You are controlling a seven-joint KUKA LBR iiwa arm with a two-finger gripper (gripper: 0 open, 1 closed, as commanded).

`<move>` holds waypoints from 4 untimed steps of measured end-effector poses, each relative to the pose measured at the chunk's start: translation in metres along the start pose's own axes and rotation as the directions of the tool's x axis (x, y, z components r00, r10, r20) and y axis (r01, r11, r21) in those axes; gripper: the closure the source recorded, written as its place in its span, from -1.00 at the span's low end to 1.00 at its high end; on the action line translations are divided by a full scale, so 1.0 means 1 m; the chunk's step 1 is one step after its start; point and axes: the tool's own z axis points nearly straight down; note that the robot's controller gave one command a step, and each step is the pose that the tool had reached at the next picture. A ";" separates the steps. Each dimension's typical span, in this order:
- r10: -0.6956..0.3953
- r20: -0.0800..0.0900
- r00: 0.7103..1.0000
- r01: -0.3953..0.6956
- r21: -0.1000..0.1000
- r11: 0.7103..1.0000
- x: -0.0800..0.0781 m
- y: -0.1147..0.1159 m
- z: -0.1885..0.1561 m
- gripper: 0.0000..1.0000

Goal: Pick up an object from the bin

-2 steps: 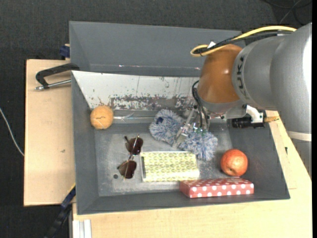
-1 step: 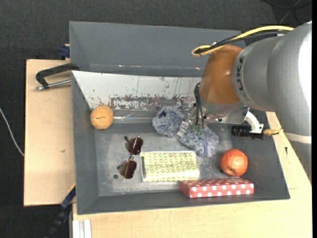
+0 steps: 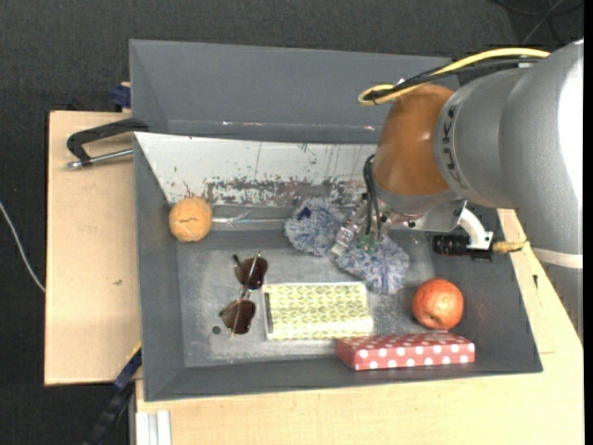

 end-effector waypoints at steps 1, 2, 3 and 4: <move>0.000 -0.002 1.000 0.000 0.002 1.000 0.001 0.000 -0.002 1.00; 0.000 -0.005 1.000 0.000 0.006 1.000 0.002 -0.001 -0.012 1.00; 0.000 -0.005 1.000 0.000 0.006 1.000 0.001 -0.001 -0.022 1.00; -0.001 -0.009 1.000 0.001 0.009 1.000 0.002 -0.001 -0.036 1.00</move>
Offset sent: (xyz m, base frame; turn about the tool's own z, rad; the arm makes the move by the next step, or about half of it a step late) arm 0.0000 0.0000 0.0126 0.0000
